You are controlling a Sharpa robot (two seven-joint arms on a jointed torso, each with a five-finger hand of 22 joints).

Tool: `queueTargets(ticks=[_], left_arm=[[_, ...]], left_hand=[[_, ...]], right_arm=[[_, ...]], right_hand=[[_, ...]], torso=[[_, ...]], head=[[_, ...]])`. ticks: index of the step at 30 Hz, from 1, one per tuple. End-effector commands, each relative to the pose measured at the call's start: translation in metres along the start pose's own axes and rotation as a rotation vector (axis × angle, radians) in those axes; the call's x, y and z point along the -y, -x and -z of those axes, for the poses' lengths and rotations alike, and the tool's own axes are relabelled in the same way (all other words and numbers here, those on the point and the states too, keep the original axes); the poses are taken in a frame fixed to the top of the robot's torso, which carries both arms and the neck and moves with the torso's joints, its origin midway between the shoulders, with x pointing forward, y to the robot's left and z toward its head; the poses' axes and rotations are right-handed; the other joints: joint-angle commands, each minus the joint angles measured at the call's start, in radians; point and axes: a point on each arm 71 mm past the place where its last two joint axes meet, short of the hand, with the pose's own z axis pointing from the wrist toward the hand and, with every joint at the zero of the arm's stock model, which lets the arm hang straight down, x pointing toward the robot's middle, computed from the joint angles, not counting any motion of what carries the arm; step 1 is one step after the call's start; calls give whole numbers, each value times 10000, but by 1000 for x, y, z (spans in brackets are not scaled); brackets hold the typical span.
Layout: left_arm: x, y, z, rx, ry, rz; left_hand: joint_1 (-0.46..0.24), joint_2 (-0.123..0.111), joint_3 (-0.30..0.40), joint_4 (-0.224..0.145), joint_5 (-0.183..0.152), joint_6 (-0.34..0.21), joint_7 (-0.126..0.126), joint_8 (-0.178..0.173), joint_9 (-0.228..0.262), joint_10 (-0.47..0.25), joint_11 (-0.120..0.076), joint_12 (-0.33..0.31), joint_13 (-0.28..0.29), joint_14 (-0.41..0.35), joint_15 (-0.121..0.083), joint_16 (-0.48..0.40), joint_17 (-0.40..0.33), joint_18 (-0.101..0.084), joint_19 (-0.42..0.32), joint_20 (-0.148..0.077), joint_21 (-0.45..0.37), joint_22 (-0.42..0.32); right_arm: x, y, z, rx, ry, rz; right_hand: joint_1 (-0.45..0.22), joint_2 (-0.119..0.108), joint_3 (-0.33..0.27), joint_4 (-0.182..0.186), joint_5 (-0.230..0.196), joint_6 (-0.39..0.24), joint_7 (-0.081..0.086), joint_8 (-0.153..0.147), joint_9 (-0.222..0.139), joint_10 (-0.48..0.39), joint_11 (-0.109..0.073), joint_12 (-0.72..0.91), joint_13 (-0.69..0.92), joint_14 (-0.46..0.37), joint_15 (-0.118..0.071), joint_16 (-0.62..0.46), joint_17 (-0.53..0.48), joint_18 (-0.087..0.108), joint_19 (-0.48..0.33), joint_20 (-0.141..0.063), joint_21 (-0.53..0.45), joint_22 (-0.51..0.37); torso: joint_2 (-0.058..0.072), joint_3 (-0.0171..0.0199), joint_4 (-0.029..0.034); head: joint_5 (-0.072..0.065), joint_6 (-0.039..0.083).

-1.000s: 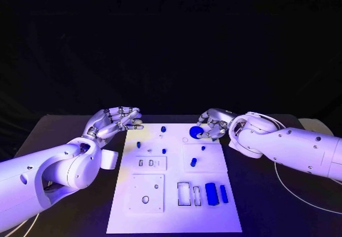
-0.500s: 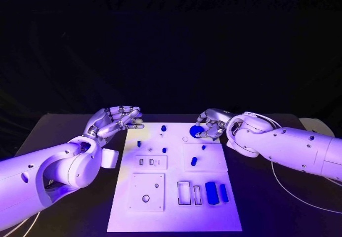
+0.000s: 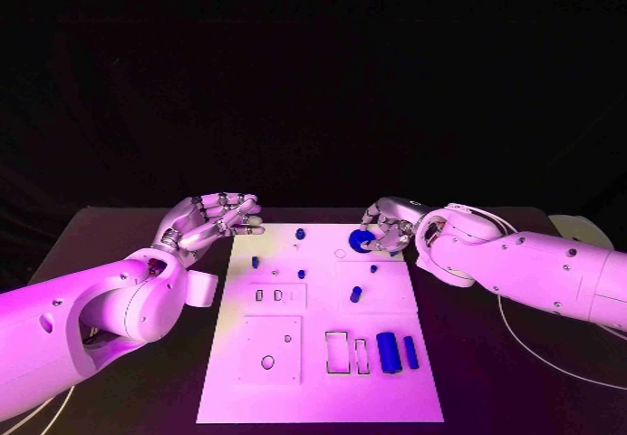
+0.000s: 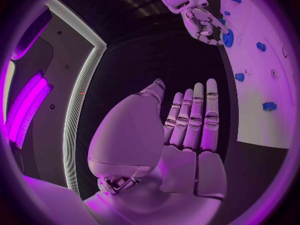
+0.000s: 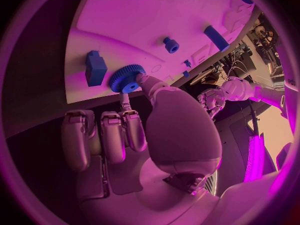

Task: Assemble the parts on the task board

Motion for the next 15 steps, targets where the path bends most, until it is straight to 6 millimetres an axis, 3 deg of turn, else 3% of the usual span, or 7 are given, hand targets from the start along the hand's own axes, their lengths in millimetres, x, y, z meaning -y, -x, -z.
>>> queueTargets(ticks=[1, 15], left_arm=[[1, -2, 0, -173, -48, 112], [1, -2, -1, -176, -42, 114]], left_hand=[[-23, -71, 57, -8, -15, -32, 225, -60, -12, 15, 48, -66, -3, 50, 38, -29, 9, 64, 54, 9, -61, -9], [-20, -67, 65, -9, -15, -34, 225, -66, -11, 21, 48, -91, -2, 49, 39, -46, 18, 64, 63, 10, -77, -24]], right_arm=[[0, -4, 1, -104, 43, 449], [-29, 4, 8, 1794, 1409, 1173]], right_hand=[[147, 7, 126, -50, 91, 180, -97, 40, 49, 156, -91, 77, 1580, 919, -106, 53, 2011, -127, 454, -80, 41, 1671], [-1, -11, 496, -126, 153, 485, -189, 67, 107, 367, -170, 283, 1819, 938, -172, 83, 2107, -243, 741, -142, 375, 2131]], torso=[[2, 3, -1], [-3, 0, 4]], head=[[-4, -7], [18, 44]])
